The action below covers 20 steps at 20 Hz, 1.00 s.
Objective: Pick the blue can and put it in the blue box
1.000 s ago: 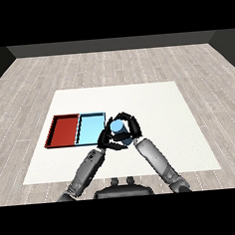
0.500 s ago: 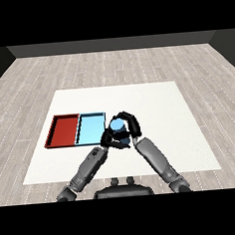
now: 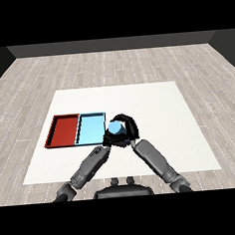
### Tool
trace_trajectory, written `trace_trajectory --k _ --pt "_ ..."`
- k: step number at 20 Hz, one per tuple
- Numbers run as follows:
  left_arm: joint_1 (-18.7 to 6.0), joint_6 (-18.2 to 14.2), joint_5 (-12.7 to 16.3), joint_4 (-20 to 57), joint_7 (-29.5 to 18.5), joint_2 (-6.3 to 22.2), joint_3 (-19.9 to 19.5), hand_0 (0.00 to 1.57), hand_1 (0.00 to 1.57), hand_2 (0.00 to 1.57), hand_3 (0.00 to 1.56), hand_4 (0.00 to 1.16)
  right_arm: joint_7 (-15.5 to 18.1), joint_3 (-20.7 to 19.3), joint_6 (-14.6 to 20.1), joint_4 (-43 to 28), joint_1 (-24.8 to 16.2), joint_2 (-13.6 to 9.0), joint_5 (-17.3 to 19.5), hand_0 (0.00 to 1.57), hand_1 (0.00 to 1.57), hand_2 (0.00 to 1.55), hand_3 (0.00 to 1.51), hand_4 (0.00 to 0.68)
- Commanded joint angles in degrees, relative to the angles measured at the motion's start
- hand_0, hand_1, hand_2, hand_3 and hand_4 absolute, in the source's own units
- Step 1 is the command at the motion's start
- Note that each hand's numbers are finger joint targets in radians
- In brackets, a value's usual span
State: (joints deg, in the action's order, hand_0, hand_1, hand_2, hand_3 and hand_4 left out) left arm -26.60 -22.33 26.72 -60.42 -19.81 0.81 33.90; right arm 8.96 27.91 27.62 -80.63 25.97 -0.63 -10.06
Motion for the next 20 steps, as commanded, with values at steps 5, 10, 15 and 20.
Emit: trace_trajectory --k 5,10,15,20 --pt "-4.43 -2.26 15.06 4.4 -6.43 -0.78 3.18 1.57 1.57 1.57 1.46 0.82 2.91 4.64 5.05 0.03 1.11 0.61 -6.48 1.46 1.46 1.44 1.4 0.634" --pt "0.8 -4.24 14.92 4.03 -15.75 -0.78 7.24 1.57 1.57 1.57 1.51 1.0 3.75 1.11 2.32 0.93 1.24 0.61 -6.1 1.43 1.43 1.44 1.39 0.609" --pt "-6.05 -3.75 15.45 6.07 -14.7 -0.8 4.01 1.57 1.57 1.57 1.54 1.06 -2.36 -0.07 -1.87 -4.19 0.09 0.61 -6.37 1.16 1.16 1.24 1.1 0.397" --pt "-3.51 -0.52 13.15 7.15 -17.49 -0.8 1.4 1.57 1.57 1.57 1.54 1.12 -1.83 -0.5 -5.14 -1.26 -1.4 0.61 -0.33 0.0 0.0 0.0 0.0 0.0"
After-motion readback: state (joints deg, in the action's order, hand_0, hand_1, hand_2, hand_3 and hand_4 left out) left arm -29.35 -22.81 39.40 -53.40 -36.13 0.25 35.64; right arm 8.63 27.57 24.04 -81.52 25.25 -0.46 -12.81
